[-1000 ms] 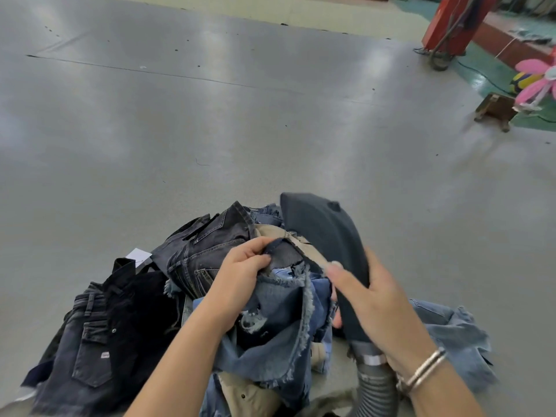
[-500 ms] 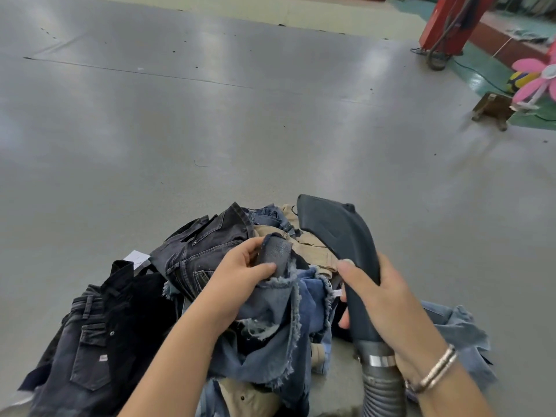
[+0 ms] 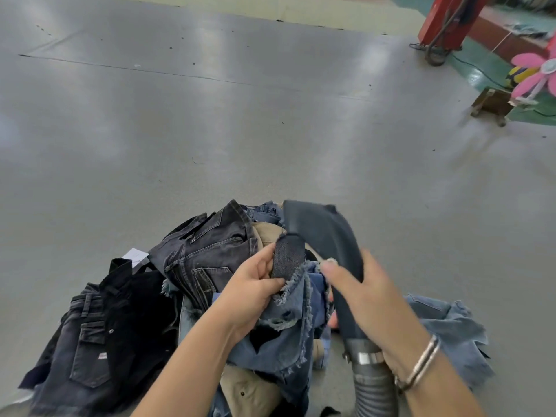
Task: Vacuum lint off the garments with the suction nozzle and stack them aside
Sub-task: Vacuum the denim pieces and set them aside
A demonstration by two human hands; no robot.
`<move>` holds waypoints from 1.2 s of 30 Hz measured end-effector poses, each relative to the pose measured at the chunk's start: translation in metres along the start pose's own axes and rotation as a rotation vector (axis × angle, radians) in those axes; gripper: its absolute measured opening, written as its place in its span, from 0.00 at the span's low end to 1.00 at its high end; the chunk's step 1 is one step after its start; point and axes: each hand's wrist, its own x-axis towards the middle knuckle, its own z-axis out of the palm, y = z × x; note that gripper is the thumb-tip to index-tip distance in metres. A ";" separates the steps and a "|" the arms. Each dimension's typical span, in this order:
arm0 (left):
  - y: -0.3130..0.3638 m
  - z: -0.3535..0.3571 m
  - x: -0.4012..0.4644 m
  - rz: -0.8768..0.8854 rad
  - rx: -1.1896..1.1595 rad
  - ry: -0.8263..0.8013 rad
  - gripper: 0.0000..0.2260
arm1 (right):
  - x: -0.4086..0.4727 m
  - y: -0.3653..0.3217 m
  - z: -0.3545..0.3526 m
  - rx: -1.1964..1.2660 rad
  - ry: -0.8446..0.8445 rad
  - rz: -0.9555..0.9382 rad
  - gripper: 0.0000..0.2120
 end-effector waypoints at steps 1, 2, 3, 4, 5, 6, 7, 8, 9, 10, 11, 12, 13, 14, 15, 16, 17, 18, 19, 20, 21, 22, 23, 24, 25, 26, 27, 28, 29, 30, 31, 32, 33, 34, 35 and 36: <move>-0.001 0.001 0.000 -0.004 0.021 0.001 0.28 | 0.001 -0.001 -0.004 0.026 0.029 0.001 0.03; -0.002 0.003 0.000 -0.008 0.054 0.014 0.28 | 0.000 -0.002 -0.008 0.049 0.030 0.010 0.03; -0.002 0.003 0.000 -0.007 0.096 0.031 0.28 | -0.002 -0.001 -0.009 0.056 0.000 0.026 0.03; -0.002 0.004 0.001 -0.002 0.141 0.046 0.27 | -0.006 0.001 -0.008 0.043 -0.052 0.039 0.03; -0.002 0.004 0.002 0.002 0.183 0.066 0.27 | -0.011 0.003 -0.005 0.020 -0.106 0.048 0.04; -0.002 0.004 0.002 0.004 0.214 0.089 0.26 | -0.014 0.006 -0.001 0.001 -0.141 0.048 0.04; -0.002 0.004 0.003 0.008 0.231 0.107 0.25 | -0.015 0.007 0.002 -0.007 -0.149 0.041 0.05; -0.002 0.005 0.003 0.016 0.241 0.109 0.25 | -0.013 0.007 0.005 -0.005 -0.134 0.036 0.06; -0.002 0.006 0.002 0.029 0.248 0.095 0.26 | -0.009 0.006 0.005 0.004 -0.103 0.034 0.06; -0.002 0.008 0.000 0.046 0.253 0.072 0.27 | -0.004 0.005 0.004 0.018 -0.060 0.032 0.06; -0.001 0.009 -0.001 0.064 0.248 0.050 0.27 | 0.000 0.003 0.000 0.037 -0.013 0.032 0.06; -0.001 0.010 -0.001 0.073 0.237 0.042 0.27 | 0.003 0.001 -0.004 0.064 0.020 0.036 0.05; -0.001 0.010 -0.001 0.072 0.219 0.048 0.27 | 0.003 0.001 -0.007 0.100 0.035 0.044 0.04; -0.001 0.010 0.000 0.070 0.208 0.061 0.27 | 0.001 0.003 -0.009 0.135 0.028 0.053 0.03; -0.001 0.009 0.001 0.073 0.200 0.070 0.28 | -0.002 0.004 -0.009 0.160 0.001 0.059 0.03; -0.001 0.008 0.002 0.081 0.192 0.071 0.28 | -0.005 0.006 -0.007 0.172 -0.035 0.063 0.01; -0.001 0.007 0.002 0.088 0.179 0.067 0.28 | -0.006 0.009 -0.005 0.182 -0.062 0.064 0.01; 0.000 0.005 0.003 0.089 0.174 0.075 0.28 | -0.004 0.011 -0.002 0.189 -0.062 0.063 0.01; 0.002 0.002 0.004 0.094 0.185 0.099 0.29 | 0.000 0.013 -0.001 0.191 -0.038 0.063 0.02; 0.006 -0.004 0.007 0.099 0.222 0.141 0.30 | 0.006 0.015 -0.001 0.184 0.005 0.065 0.04; 0.010 -0.013 0.012 0.108 0.295 0.195 0.31 | 0.012 0.017 -0.002 0.177 0.058 0.068 0.06; 0.016 -0.025 0.020 0.118 0.404 0.255 0.31 | 0.017 0.020 -0.004 0.178 0.111 0.071 0.07; 0.022 -0.039 0.032 0.132 0.541 0.305 0.30 | 0.021 0.022 -0.006 0.190 0.149 0.075 0.07; 0.028 -0.054 0.045 0.127 0.719 0.337 0.28 | 0.024 0.026 -0.008 0.206 0.169 0.080 0.07; 0.032 -0.068 0.057 0.104 0.953 0.347 0.24 | 0.026 0.031 -0.007 0.215 0.175 0.090 0.07; 0.034 -0.082 0.064 0.060 1.220 0.355 0.20 | 0.027 0.036 -0.006 0.211 0.173 0.102 0.07; 0.033 -0.092 0.063 0.018 1.426 0.402 0.17 | 0.027 0.040 -0.004 0.195 0.168 0.114 0.07; 0.028 -0.099 0.058 0.001 1.507 0.461 0.16 | 0.028 0.043 -0.002 0.175 0.159 0.125 0.08; 0.020 -0.102 0.046 0.030 1.471 0.509 0.13 | 0.030 0.045 0.001 0.158 0.147 0.136 0.09; 0.008 -0.102 0.030 0.080 1.372 0.504 0.08 | 0.030 0.046 0.002 0.150 0.135 0.148 0.10; -0.008 -0.097 0.013 0.093 1.301 0.435 0.04 | 0.031 0.046 0.004 0.149 0.125 0.155 0.10; -0.024 -0.089 -0.003 0.043 1.246 0.317 0.07 | 0.031 0.047 0.005 0.153 0.121 0.157 0.09; -0.036 -0.079 -0.015 -0.024 1.209 0.191 0.15 | 0.031 0.047 0.005 0.158 0.119 0.154 0.09; -0.046 -0.070 -0.021 -0.127 1.168 0.087 0.22 | 0.030 0.046 0.005 0.160 0.116 0.147 0.08; -0.054 -0.061 -0.024 -0.234 1.168 -0.013 0.25 | 0.030 0.045 0.005 0.162 0.113 0.138 0.08; -0.061 -0.055 -0.024 -0.348 1.210 -0.091 0.24 | 0.029 0.044 0.005 0.167 0.114 0.132 0.07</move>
